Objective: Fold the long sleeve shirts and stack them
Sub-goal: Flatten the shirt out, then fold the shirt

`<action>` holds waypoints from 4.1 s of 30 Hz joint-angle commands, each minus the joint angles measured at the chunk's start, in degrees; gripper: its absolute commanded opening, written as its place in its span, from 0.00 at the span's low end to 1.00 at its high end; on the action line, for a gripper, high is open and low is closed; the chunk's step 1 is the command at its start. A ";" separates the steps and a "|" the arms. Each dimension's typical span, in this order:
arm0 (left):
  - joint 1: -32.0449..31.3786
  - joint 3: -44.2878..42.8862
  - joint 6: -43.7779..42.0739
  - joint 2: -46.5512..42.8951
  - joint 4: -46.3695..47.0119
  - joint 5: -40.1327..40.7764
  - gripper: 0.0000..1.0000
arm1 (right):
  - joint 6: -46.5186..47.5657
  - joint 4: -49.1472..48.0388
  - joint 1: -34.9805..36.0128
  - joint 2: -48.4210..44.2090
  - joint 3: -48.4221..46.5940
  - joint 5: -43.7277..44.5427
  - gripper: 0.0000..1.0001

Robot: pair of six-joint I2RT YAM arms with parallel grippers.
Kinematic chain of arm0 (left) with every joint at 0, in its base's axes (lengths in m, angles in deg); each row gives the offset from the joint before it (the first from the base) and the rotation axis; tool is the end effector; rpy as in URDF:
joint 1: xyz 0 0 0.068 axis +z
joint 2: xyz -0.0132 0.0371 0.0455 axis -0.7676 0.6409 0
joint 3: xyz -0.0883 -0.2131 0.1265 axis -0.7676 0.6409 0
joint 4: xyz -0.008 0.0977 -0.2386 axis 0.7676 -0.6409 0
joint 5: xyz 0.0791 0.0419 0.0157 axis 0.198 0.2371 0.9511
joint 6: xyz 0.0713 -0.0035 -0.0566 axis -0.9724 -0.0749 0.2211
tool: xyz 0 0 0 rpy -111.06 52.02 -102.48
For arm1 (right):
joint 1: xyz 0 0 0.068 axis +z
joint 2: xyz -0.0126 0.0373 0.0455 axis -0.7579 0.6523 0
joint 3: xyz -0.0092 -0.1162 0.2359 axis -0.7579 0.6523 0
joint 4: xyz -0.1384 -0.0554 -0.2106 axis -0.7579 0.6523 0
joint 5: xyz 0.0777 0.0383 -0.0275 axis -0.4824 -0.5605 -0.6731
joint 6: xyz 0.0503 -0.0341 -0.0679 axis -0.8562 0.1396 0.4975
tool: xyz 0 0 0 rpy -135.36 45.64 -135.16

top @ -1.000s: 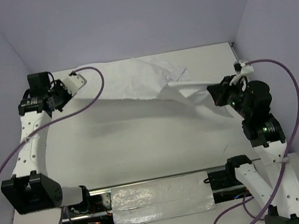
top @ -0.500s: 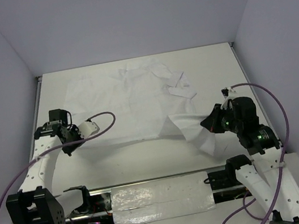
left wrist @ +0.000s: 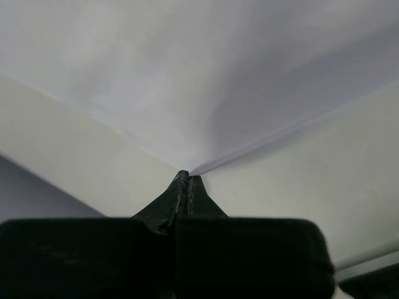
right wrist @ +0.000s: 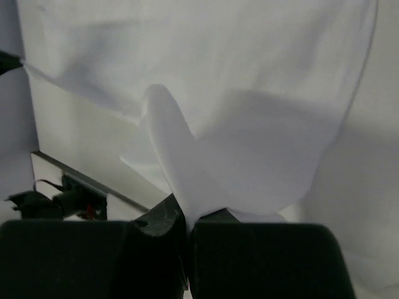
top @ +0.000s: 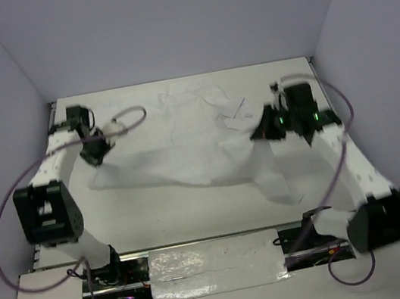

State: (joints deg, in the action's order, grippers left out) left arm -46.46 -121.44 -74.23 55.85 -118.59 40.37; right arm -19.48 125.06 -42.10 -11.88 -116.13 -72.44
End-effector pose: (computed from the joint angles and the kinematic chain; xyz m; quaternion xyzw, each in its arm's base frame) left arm 0.2976 0.0135 0.1849 0.4002 0.9008 0.0457 0.1621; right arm 0.2259 0.0628 0.2461 0.0512 0.9039 0.2915 0.3087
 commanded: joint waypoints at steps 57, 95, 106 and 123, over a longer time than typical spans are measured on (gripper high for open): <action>-5.53 7.08 -0.66 -16.39 -6.62 -7.24 0.00 | 7.32 -8.07 -14.74 -31.43 10.85 -11.42 0.00; 3.17 -1.71 26.50 10.33 18.98 -10.14 0.00 | 11.00 -37.28 -8.94 36.69 -25.18 -8.16 0.00; 3.17 -4.26 29.23 13.49 20.74 -8.29 0.00 | 11.52 -30.43 -7.53 48.91 -40.47 -3.86 0.13; 9.84 -15.34 36.08 11.75 8.01 -7.06 0.91 | 3.99 -9.85 -11.66 38.39 -36.17 15.23 1.00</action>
State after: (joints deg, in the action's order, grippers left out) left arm -39.13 -136.36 -40.48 71.32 -103.88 35.09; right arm -10.63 110.53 -51.22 36.88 -161.52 -60.92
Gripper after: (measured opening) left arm 0.900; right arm 0.996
